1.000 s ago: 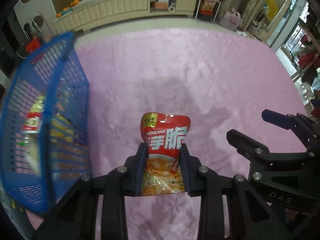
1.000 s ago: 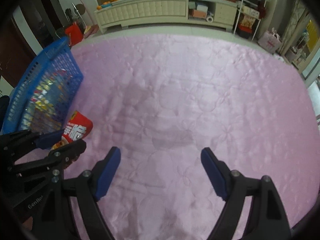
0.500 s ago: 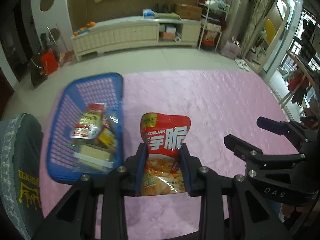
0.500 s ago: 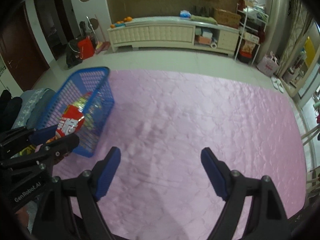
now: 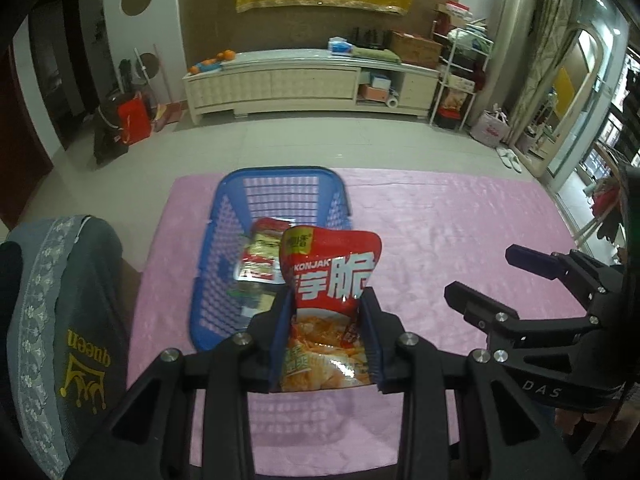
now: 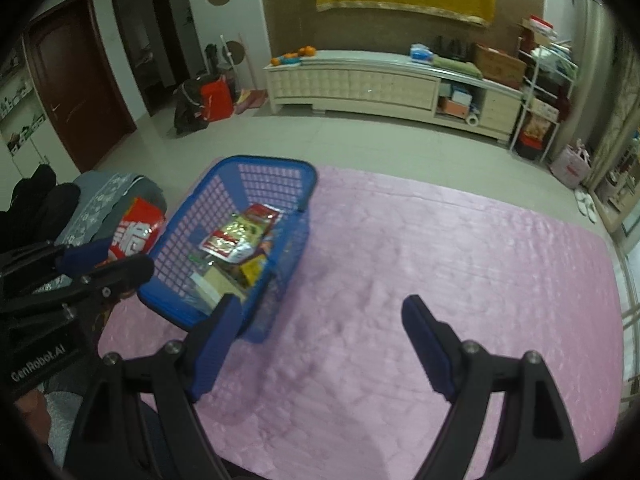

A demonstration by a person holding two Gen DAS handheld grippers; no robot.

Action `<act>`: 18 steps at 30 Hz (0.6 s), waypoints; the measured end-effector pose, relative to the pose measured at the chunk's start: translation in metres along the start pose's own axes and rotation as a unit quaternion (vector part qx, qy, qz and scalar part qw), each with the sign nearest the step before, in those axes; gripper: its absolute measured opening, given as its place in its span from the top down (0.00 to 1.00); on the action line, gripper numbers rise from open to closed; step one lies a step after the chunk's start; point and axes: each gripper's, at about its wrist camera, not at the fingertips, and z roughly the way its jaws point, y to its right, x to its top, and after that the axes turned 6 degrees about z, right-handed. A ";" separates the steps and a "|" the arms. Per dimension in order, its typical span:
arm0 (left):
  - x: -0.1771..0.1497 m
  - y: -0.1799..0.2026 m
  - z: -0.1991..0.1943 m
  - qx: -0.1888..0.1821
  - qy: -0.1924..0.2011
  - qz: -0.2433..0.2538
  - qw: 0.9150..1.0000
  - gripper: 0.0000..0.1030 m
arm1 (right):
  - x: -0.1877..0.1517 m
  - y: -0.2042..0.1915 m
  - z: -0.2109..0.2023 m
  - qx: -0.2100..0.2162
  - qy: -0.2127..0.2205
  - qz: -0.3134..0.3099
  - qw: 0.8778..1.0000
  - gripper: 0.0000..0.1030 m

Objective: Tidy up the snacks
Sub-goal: 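Carry the konjac pack with the left gripper over the blue basket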

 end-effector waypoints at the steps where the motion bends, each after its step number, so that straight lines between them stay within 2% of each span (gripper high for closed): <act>1: -0.001 -0.007 0.001 0.000 -0.001 -0.004 1.000 0.69 | 0.002 -0.007 0.007 0.003 -0.004 -0.003 1.000 0.17; 7: -0.002 -0.034 0.022 0.003 -0.018 -0.014 1.000 0.69 | 0.006 -0.032 0.034 0.019 -0.009 -0.012 1.000 0.17; 18: -0.008 -0.063 0.080 -0.020 -0.055 -0.036 0.998 0.68 | 0.012 -0.051 0.092 0.010 -0.042 -0.019 0.999 0.17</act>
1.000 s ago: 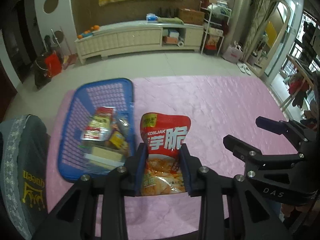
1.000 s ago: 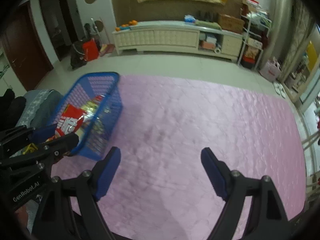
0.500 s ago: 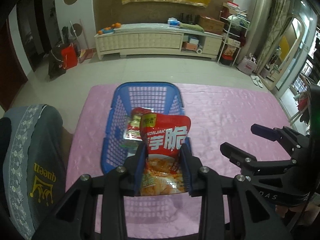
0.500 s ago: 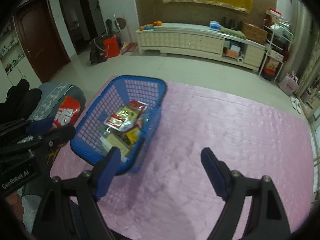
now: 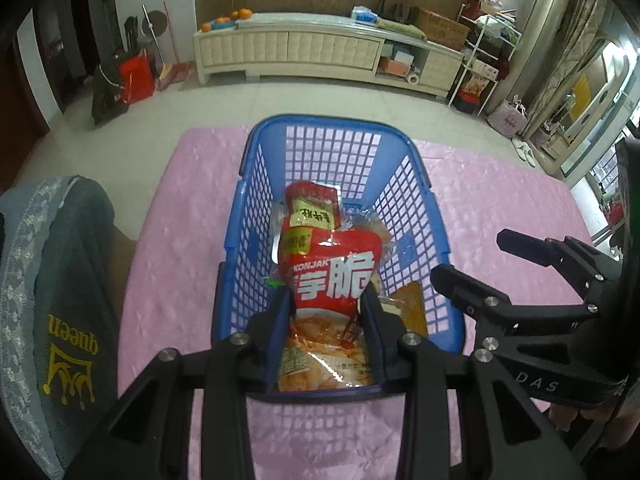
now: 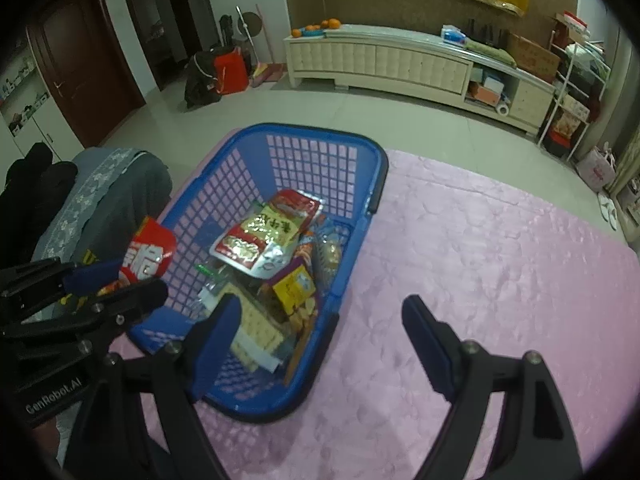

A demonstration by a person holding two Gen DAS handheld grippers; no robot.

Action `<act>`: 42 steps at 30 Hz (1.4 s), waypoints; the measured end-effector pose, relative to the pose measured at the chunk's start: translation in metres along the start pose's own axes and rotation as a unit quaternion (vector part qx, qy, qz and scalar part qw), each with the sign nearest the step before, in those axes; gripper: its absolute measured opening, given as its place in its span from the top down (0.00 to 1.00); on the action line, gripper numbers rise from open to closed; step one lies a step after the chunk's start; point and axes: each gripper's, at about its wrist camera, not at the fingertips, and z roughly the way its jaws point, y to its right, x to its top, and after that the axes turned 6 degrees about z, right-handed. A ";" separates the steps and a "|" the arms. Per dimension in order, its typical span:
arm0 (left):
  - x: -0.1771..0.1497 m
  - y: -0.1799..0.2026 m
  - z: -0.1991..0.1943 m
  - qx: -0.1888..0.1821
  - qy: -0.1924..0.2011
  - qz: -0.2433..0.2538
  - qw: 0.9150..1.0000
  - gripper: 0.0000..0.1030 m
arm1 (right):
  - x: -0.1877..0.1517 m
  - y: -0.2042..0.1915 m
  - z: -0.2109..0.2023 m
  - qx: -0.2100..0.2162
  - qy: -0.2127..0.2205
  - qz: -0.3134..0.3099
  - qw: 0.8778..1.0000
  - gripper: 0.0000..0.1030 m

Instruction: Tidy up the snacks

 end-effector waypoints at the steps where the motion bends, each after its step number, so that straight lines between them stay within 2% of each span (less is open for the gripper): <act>1: 0.001 0.000 0.004 -0.002 -0.002 0.000 1.000 0.68 | 0.001 0.000 0.005 -0.003 -0.002 -0.001 1.000 0.17; 4: 0.004 0.002 0.017 -0.011 -0.008 0.001 1.000 0.67 | 0.001 0.006 0.013 -0.009 -0.001 0.007 1.000 0.17; 10: 0.005 0.011 0.037 -0.011 -0.015 0.024 1.000 0.59 | 0.000 0.028 0.027 -0.013 -0.002 0.040 0.999 0.17; 14: 0.006 0.012 0.043 -0.004 -0.007 0.018 1.000 0.40 | -0.005 0.029 0.034 -0.042 0.001 0.021 0.999 0.17; 15: 0.006 0.011 0.043 0.004 -0.004 0.020 1.000 0.35 | -0.007 0.030 0.034 -0.044 0.005 0.020 0.999 0.17; 17: 0.004 0.009 0.041 0.011 0.000 0.021 1.000 0.31 | -0.010 0.036 0.032 -0.033 0.008 0.026 0.999 0.17; 19: 0.001 0.006 0.038 0.007 0.000 0.016 1.000 0.31 | -0.012 0.038 0.029 -0.018 0.007 0.036 0.999 0.17; 22: -0.008 0.006 0.035 0.020 -0.003 0.016 1.000 0.30 | -0.014 0.033 0.019 -0.025 0.020 0.023 0.999 0.17; 26: -0.021 0.008 0.021 0.024 0.013 0.015 1.000 0.30 | -0.022 0.028 0.001 -0.024 0.040 0.012 0.999 0.17; 32: -0.052 0.025 -0.027 -0.002 0.079 0.012 0.997 0.30 | -0.042 0.024 -0.038 -0.038 0.079 -0.007 0.996 0.17; 34: -0.063 0.037 -0.046 0.002 0.105 0.025 0.994 0.30 | -0.054 0.022 -0.057 -0.044 0.097 -0.020 0.994 0.17; 37: -0.081 0.056 -0.080 0.011 0.149 0.035 0.988 0.30 | -0.070 0.022 -0.088 -0.032 0.123 -0.023 0.992 0.17; 39: -0.095 0.069 -0.105 0.005 0.178 0.035 0.983 0.21 | -0.078 0.022 -0.105 -0.024 0.137 -0.024 0.990 0.17; 42: -0.114 0.082 -0.133 0.014 0.214 0.034 0.976 0.13 | -0.095 0.023 -0.137 -0.007 0.162 -0.022 0.987 0.15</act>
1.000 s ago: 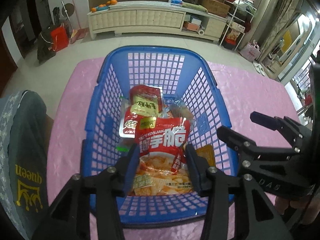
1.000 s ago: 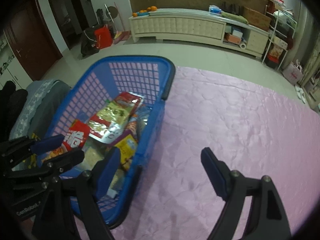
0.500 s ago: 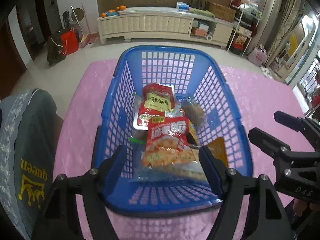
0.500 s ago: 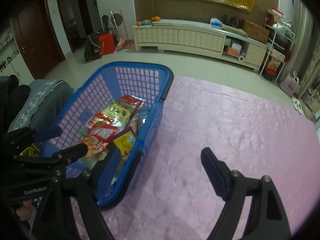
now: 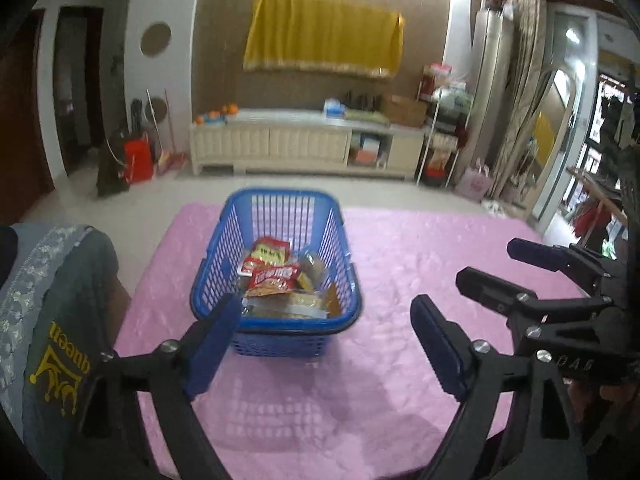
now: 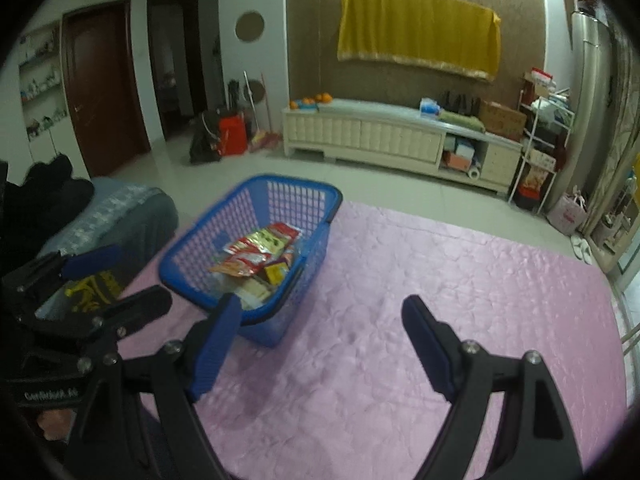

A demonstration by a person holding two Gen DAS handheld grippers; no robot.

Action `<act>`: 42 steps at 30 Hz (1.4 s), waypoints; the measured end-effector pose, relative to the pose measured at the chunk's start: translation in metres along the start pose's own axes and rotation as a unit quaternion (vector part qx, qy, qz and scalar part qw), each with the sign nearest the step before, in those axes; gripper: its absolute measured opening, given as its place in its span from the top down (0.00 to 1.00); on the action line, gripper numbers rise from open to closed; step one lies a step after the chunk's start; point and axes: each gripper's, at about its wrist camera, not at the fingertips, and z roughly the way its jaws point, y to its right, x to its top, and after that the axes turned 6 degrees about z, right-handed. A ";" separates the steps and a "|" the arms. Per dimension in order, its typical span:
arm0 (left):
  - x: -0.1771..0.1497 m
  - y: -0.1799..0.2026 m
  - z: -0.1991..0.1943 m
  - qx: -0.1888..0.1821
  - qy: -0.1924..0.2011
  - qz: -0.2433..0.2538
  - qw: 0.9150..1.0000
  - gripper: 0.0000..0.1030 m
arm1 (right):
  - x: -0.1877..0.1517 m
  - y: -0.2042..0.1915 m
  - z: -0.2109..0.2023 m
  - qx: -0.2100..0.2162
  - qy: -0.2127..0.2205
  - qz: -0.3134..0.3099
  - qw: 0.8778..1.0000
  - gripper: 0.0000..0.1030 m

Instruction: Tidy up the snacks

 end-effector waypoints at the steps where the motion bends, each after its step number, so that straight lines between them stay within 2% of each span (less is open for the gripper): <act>1: -0.003 0.006 -0.012 0.011 0.014 0.002 1.000 0.09 | -0.003 0.001 -0.015 0.002 0.016 0.001 1.000 0.09; 2: -0.007 0.012 -0.023 0.023 0.031 0.001 0.999 0.00 | -0.006 0.003 -0.025 0.001 0.029 0.003 1.000 0.04; 3: -0.008 0.016 -0.032 0.036 0.045 0.000 0.998 0.00 | -0.010 0.005 -0.036 -0.004 0.043 0.007 0.999 0.00; 6: -0.014 0.031 -0.063 0.079 0.084 0.006 0.993 0.00 | -0.024 0.008 -0.064 -0.025 0.073 0.012 0.997 0.00; 8: -0.016 0.038 -0.074 0.087 0.095 0.009 0.992 0.00 | -0.030 0.008 -0.077 -0.042 0.085 0.008 0.995 0.00; 11: -0.021 0.047 -0.090 0.075 0.104 0.014 0.992 0.00 | -0.039 0.008 -0.100 -0.059 0.109 0.012 0.992 0.00; 19: -0.042 0.062 -0.109 0.042 0.107 0.001 0.993 0.00 | -0.065 0.002 -0.134 -0.075 0.132 0.015 0.988 0.00; 29: -0.048 0.073 -0.118 0.043 0.115 0.018 0.992 0.00 | -0.078 0.007 -0.154 -0.083 0.139 0.043 0.986 0.00; 42: -0.053 0.070 -0.117 0.044 0.113 0.014 0.993 0.00 | -0.086 0.000 -0.164 -0.085 0.143 0.039 0.985 0.00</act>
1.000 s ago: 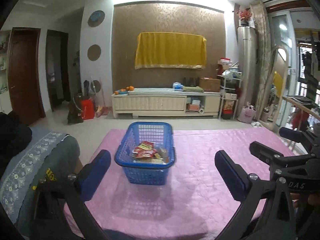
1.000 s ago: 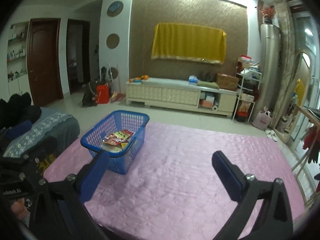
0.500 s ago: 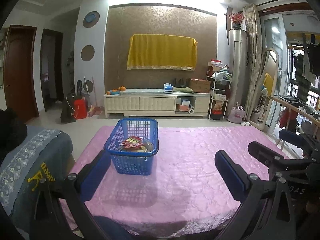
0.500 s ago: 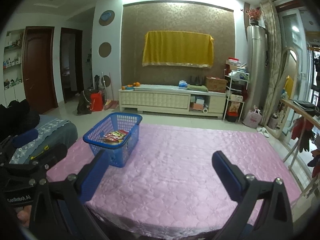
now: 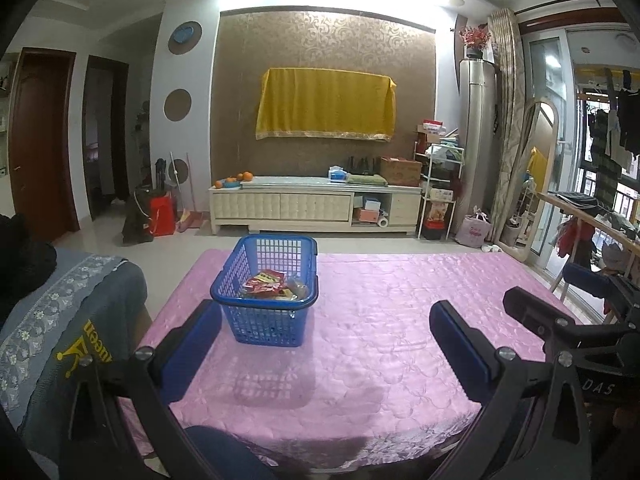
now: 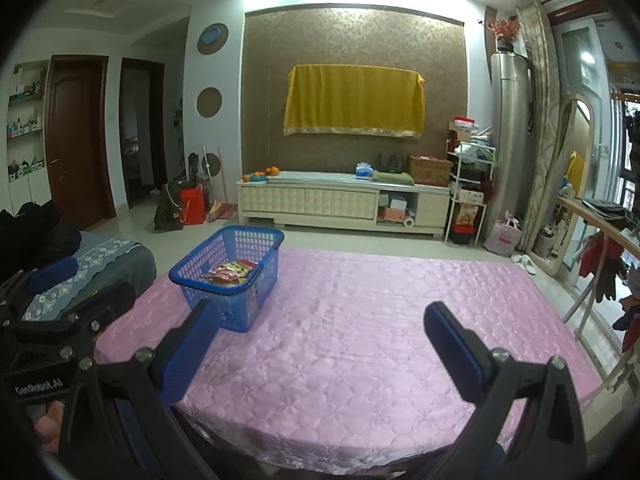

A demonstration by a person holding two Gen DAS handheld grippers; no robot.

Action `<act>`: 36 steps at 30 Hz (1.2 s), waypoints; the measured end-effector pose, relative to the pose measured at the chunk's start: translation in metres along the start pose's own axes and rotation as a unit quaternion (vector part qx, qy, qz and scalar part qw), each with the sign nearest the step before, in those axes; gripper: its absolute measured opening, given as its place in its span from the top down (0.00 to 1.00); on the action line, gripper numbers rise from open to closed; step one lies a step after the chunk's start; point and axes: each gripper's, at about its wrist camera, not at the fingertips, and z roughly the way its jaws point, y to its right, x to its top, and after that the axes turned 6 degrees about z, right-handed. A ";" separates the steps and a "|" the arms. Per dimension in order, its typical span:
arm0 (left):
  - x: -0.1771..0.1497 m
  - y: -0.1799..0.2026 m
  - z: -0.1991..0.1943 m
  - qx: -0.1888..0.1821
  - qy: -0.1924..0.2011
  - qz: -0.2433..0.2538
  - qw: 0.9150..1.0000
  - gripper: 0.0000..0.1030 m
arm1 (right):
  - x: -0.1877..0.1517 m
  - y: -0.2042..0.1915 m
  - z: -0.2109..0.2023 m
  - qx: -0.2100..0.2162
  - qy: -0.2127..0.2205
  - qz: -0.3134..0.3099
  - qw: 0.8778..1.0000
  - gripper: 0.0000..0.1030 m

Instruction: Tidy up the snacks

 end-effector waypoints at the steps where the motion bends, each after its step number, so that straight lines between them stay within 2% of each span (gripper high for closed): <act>1: 0.000 0.000 0.001 -0.001 -0.002 0.001 1.000 0.00 | 0.000 0.000 0.000 0.001 0.000 0.001 1.000 0.00; 18: -0.005 0.005 0.004 -0.001 -0.019 -0.001 1.000 0.00 | -0.005 0.003 0.005 0.002 -0.014 0.008 1.000 0.00; 26: -0.004 0.008 0.003 0.016 -0.016 0.005 1.000 0.00 | -0.007 0.002 0.006 0.004 -0.017 0.008 1.000 0.00; 36: -0.005 0.009 0.005 0.005 -0.027 -0.002 1.000 0.00 | -0.009 0.003 0.005 -0.002 -0.015 0.007 1.000 0.00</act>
